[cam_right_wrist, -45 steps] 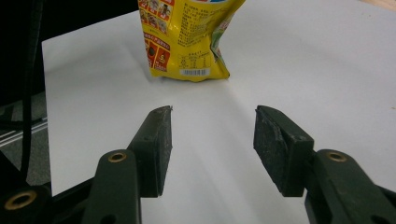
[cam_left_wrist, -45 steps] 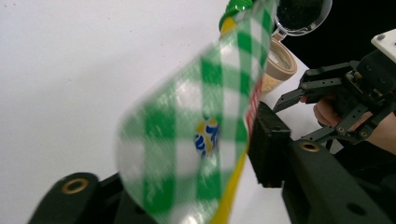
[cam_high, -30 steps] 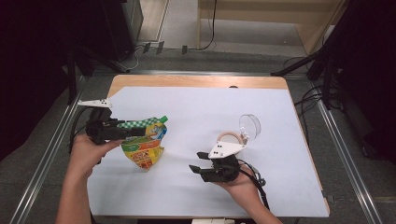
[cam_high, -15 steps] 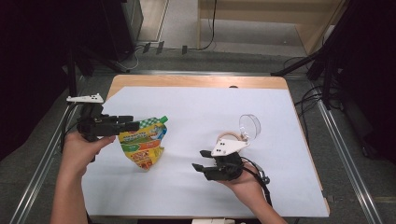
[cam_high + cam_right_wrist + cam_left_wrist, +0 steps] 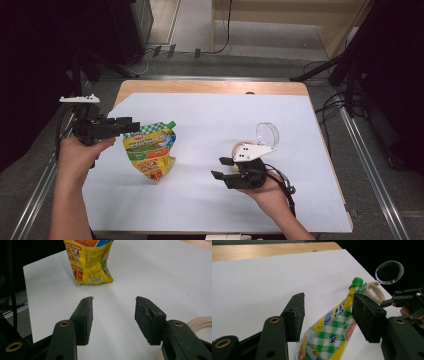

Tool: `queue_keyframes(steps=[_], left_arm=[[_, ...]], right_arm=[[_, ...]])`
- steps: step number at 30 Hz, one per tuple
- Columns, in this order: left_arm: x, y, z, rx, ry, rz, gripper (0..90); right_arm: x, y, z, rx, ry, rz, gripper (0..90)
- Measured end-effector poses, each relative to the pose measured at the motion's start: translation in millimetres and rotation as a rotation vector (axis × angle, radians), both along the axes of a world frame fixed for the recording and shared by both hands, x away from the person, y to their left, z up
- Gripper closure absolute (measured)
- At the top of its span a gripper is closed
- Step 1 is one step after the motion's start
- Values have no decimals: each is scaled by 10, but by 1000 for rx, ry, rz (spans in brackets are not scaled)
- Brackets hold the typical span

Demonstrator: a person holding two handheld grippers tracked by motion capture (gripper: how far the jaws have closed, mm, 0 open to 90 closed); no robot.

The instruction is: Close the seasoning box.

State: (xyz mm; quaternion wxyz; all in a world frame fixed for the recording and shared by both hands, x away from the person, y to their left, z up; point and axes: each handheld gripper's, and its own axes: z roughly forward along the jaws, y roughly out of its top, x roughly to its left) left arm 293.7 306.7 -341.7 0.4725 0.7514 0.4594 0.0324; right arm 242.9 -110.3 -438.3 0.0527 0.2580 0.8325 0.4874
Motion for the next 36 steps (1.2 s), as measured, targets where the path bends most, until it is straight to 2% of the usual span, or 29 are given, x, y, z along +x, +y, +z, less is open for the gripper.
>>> queue_keyframes(steps=[2,5,12,14,17,20,30,36], left_arm=[[-22,8,32,-3,-12,0,450],[-27,18,38,19,-19,11,452],[47,54,-112,55,-7,43,454],[57,49,-151,83,-20,57,456],[81,44,-222,74,-16,47,453],[115,33,-299,85,0,44,451],[168,25,-449,53,15,21,437],[177,39,-485,51,16,23,434]], right_arm=[[11,-14,8,-1,-2,-2,498],[17,-37,27,-5,-3,-4,500],[38,-116,100,6,-8,-10,516],[44,-144,129,5,-8,-13,521],[56,-204,181,1,-13,-15,532],[69,-287,234,10,-15,-22,541],[126,-541,385,26,-5,-54,584],[140,-710,476,58,-5,-84,686]])
